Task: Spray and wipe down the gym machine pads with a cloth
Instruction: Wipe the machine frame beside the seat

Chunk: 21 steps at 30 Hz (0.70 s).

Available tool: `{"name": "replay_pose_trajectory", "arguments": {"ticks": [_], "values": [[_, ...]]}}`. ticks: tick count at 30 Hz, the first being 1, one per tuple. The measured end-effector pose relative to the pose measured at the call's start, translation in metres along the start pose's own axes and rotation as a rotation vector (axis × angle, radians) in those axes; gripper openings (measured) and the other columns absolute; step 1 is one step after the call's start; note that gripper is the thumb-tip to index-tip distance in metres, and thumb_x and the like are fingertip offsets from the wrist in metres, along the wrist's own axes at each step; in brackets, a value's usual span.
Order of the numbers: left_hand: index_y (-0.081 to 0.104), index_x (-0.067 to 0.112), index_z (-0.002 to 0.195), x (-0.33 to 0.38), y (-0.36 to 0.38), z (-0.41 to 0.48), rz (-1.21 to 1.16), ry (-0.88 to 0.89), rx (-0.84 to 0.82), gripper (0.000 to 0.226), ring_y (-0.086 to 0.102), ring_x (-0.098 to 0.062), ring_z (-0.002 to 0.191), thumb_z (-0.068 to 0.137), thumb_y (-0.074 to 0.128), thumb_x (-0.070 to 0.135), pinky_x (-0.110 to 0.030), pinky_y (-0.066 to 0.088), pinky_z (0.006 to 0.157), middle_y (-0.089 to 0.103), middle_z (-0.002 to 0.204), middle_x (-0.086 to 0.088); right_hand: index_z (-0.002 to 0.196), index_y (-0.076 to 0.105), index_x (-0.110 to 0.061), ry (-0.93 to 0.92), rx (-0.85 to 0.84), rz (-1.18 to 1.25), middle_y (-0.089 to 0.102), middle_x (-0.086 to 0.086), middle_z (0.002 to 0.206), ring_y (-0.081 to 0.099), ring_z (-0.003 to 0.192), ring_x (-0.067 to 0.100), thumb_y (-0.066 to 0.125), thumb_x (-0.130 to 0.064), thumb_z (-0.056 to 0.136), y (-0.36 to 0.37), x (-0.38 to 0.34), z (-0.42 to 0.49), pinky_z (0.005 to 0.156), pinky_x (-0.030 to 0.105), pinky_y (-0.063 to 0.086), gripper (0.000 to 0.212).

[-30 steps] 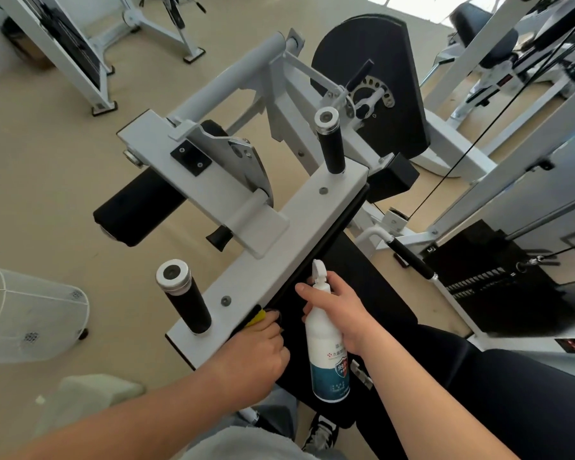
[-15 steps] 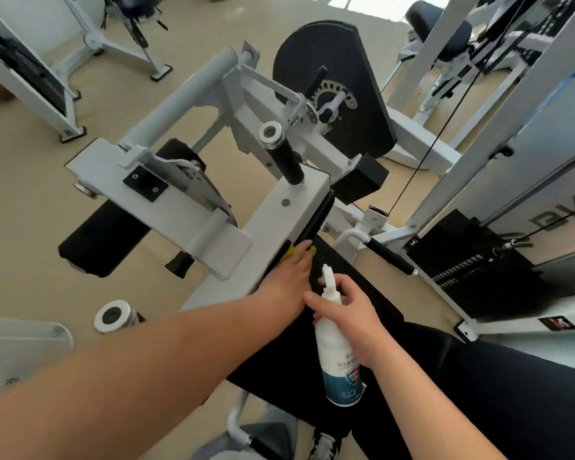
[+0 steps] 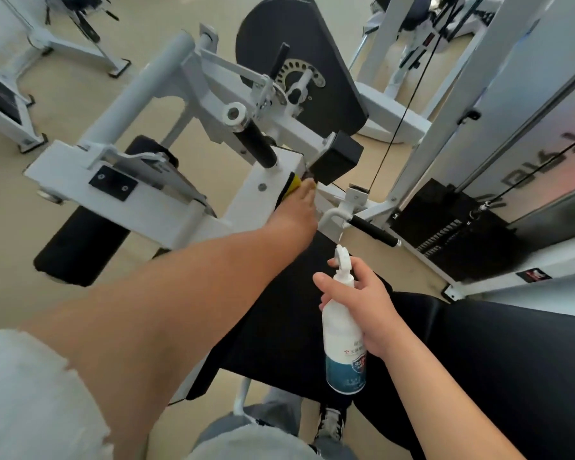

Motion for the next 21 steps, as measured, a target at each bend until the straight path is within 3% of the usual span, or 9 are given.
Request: {"name": "replay_pose_trajectory", "arguments": {"ticks": [4, 7, 11, 13, 15, 17, 18, 19, 21], "values": [[0.05, 0.019, 0.152, 0.055, 0.036, -0.061, -0.04, 0.106, -0.081, 0.067, 0.012, -0.043, 0.157, 0.097, 0.058, 0.056, -0.065, -0.009, 0.123, 0.042, 0.162, -0.011, 0.115, 0.072, -0.032, -0.001, -0.021, -0.001, 0.075, 0.013, 0.088, 0.074, 0.081, 0.032, 0.099, -0.048, 0.064, 0.014, 0.002, -0.012, 0.078, 0.047, 0.064, 0.06], [0.054, 0.014, 0.148, 0.098, 0.069, -0.123, -0.07, 0.162, -0.135, 0.057, 0.022, -0.04, 0.155, 0.101, 0.054, 0.048, -0.062, -0.016, 0.12, 0.049, 0.157, -0.01, 0.117, 0.072, -0.028, -0.014, -0.075, -0.029, 0.074, 0.014, 0.086, 0.073, 0.079, 0.032, 0.099, -0.041, 0.071, 0.032, 0.005, -0.027, 0.077, 0.047, 0.064, 0.055], [0.075, 0.016, 0.121, 0.142, 0.106, -0.203, -0.271, 0.207, -0.135, 0.035, 0.045, -0.035, 0.14, 0.099, 0.056, 0.036, -0.059, -0.03, 0.108, 0.072, 0.127, -0.006, 0.12, 0.071, -0.025, -0.001, -0.14, -0.074, 0.071, 0.016, 0.087, 0.071, 0.08, 0.033, 0.096, -0.031, 0.083, 0.062, 0.017, -0.047, 0.074, 0.045, 0.063, 0.045], [0.08, 0.017, 0.105, 0.156, 0.113, -0.24, -0.424, 0.216, -0.098, 0.031, 0.056, -0.032, 0.125, 0.098, 0.054, 0.033, -0.055, -0.019, 0.123, 0.077, 0.109, -0.004, 0.121, 0.07, -0.023, 0.005, -0.164, -0.092, 0.07, 0.015, 0.086, 0.07, 0.079, 0.033, 0.094, -0.03, 0.084, 0.077, 0.028, -0.06, 0.074, 0.045, 0.063, 0.044], [0.08, 0.017, 0.092, 0.167, 0.114, -0.273, -0.54, 0.228, -0.072, 0.031, 0.06, -0.029, 0.108, 0.096, 0.052, 0.03, -0.049, 0.006, 0.129, 0.076, 0.097, -0.005, 0.122, 0.07, -0.024, 0.019, -0.176, -0.102, 0.071, 0.015, 0.086, 0.07, 0.08, 0.033, 0.094, -0.03, 0.085, 0.089, 0.042, -0.072, 0.073, 0.045, 0.063, 0.044], [0.077, 0.013, 0.085, 0.172, 0.113, -0.298, -0.573, 0.262, -0.064, 0.033, 0.057, -0.027, 0.086, 0.097, 0.05, 0.027, -0.044, 0.031, 0.114, 0.073, 0.087, -0.007, 0.122, 0.07, -0.024, 0.032, -0.165, -0.098, 0.071, 0.015, 0.087, 0.071, 0.08, 0.034, 0.094, -0.031, 0.085, 0.098, 0.053, -0.084, 0.073, 0.044, 0.064, 0.046], [0.074, 0.011, 0.083, 0.172, 0.11, -0.306, -0.593, 0.28, -0.057, 0.035, 0.053, -0.026, 0.076, 0.099, 0.049, 0.028, -0.041, 0.038, 0.098, 0.072, 0.085, -0.009, 0.123, 0.07, -0.024, 0.038, -0.155, -0.093, 0.071, 0.016, 0.087, 0.071, 0.081, 0.034, 0.094, -0.031, 0.084, 0.101, 0.058, -0.089, 0.073, 0.045, 0.064, 0.046], [0.07, 0.011, 0.081, 0.168, 0.105, -0.308, -0.608, 0.284, -0.033, 0.036, 0.051, -0.026, 0.071, 0.101, 0.047, 0.031, -0.039, 0.037, 0.084, 0.072, 0.084, -0.009, 0.123, 0.07, -0.025, 0.043, -0.144, -0.084, 0.071, 0.016, 0.089, 0.071, 0.081, 0.034, 0.095, -0.031, 0.084, 0.104, 0.063, -0.094, 0.073, 0.045, 0.063, 0.047], [0.065, 0.014, 0.084, 0.146, 0.086, -0.304, -0.615, 0.282, 0.165, 0.038, 0.053, -0.027, 0.071, 0.103, 0.046, 0.04, -0.04, 0.037, 0.076, 0.071, 0.084, -0.006, 0.123, 0.07, -0.026, 0.036, -0.093, -0.06, 0.072, 0.017, 0.09, 0.072, 0.081, 0.033, 0.098, -0.034, 0.08, 0.108, 0.07, -0.102, 0.073, 0.045, 0.063, 0.052]]}}
Point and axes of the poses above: each hand's wrist, its own z-axis towards the middle knuckle, its own y-axis out of the palm, x = y × z, the point moved 9 cm from there along z, towards the middle knuckle
